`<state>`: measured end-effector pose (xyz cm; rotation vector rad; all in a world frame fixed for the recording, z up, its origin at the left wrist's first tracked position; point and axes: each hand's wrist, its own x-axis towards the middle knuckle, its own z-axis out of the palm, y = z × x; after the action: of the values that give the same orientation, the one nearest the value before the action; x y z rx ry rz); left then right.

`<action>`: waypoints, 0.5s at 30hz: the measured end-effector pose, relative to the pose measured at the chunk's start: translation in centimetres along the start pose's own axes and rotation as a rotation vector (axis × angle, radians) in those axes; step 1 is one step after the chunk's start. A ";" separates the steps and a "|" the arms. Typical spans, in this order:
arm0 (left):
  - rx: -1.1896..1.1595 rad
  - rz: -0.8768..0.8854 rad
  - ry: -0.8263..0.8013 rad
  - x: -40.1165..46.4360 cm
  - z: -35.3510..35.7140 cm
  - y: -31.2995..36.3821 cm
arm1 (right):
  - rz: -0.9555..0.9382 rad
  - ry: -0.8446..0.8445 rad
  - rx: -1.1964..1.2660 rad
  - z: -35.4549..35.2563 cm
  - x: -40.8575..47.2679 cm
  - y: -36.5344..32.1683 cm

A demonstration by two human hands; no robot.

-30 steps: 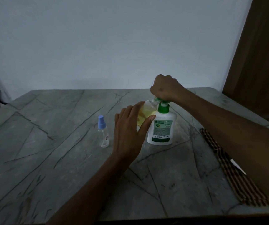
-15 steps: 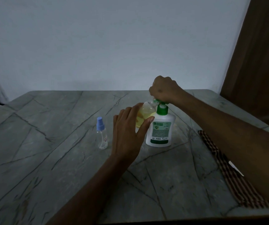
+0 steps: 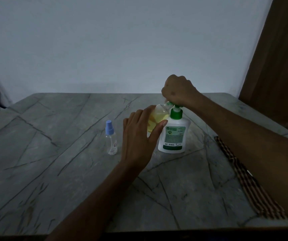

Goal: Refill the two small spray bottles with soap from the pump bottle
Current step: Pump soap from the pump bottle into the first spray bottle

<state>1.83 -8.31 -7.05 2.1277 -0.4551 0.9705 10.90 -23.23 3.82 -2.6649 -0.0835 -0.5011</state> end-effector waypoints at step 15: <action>0.005 -0.018 -0.013 0.0 0.2 -0.2 | 0.040 0.012 0.035 0.4 -0.3 0.2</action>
<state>2.03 -8.37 -7.24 2.1402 -0.4398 0.9491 10.76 -23.23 3.26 -2.6234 -0.0348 -0.4976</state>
